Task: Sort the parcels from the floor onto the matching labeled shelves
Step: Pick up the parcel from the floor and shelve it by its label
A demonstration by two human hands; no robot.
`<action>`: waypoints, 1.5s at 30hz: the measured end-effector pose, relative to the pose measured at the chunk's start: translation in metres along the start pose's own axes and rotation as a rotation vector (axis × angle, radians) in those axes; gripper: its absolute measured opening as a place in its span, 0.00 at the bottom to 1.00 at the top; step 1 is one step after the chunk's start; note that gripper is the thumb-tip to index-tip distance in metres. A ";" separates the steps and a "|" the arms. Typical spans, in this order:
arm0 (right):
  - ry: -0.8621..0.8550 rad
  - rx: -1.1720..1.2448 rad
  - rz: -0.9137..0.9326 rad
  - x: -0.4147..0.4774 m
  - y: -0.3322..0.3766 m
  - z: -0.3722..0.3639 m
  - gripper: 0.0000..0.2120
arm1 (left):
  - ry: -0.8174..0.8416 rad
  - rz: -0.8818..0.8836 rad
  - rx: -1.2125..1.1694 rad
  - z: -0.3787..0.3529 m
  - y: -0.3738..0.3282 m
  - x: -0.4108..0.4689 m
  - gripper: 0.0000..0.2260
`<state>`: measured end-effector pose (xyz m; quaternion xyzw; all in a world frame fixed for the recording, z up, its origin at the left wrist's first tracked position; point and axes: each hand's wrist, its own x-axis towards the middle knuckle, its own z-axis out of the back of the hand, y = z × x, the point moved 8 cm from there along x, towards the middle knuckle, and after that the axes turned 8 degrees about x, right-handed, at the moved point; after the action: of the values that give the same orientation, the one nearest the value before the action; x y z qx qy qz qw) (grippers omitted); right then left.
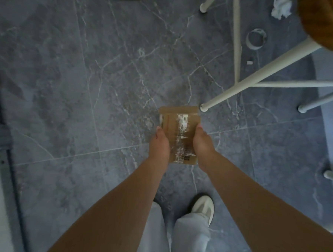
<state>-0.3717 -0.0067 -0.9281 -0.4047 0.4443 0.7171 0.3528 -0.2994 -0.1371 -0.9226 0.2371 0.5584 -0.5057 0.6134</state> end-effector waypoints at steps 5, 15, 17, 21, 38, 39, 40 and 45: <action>0.007 0.005 -0.012 -0.024 0.013 0.008 0.31 | 0.036 -0.012 -0.015 0.005 -0.007 -0.028 0.28; 0.069 -0.012 0.077 -0.143 0.091 0.003 0.31 | -0.078 -0.102 -0.106 0.076 -0.065 -0.148 0.23; 0.089 -0.016 0.084 -0.176 0.108 0.004 0.31 | -0.116 -0.135 -0.116 0.092 -0.077 -0.176 0.22; 0.111 -0.061 0.130 -0.232 0.144 0.017 0.32 | -0.117 -0.140 -0.188 0.114 -0.096 -0.226 0.15; 0.371 -0.088 0.338 -0.468 0.267 0.115 0.30 | -0.193 -0.373 -0.321 0.184 -0.175 -0.500 0.19; 0.395 -0.088 0.349 -0.485 0.270 0.121 0.30 | -0.195 -0.396 -0.351 0.190 -0.175 -0.519 0.18; 0.411 -0.093 0.368 -0.503 0.274 0.125 0.32 | -0.195 -0.425 -0.361 0.194 -0.176 -0.538 0.18; 0.459 -0.152 0.509 -0.589 0.297 0.136 0.33 | -0.257 -0.548 -0.451 0.230 -0.168 -0.608 0.18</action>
<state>-0.4158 -0.0733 -0.2591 -0.4567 0.5443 0.7033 0.0224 -0.2636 -0.1811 -0.2533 -0.1278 0.6168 -0.5411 0.5572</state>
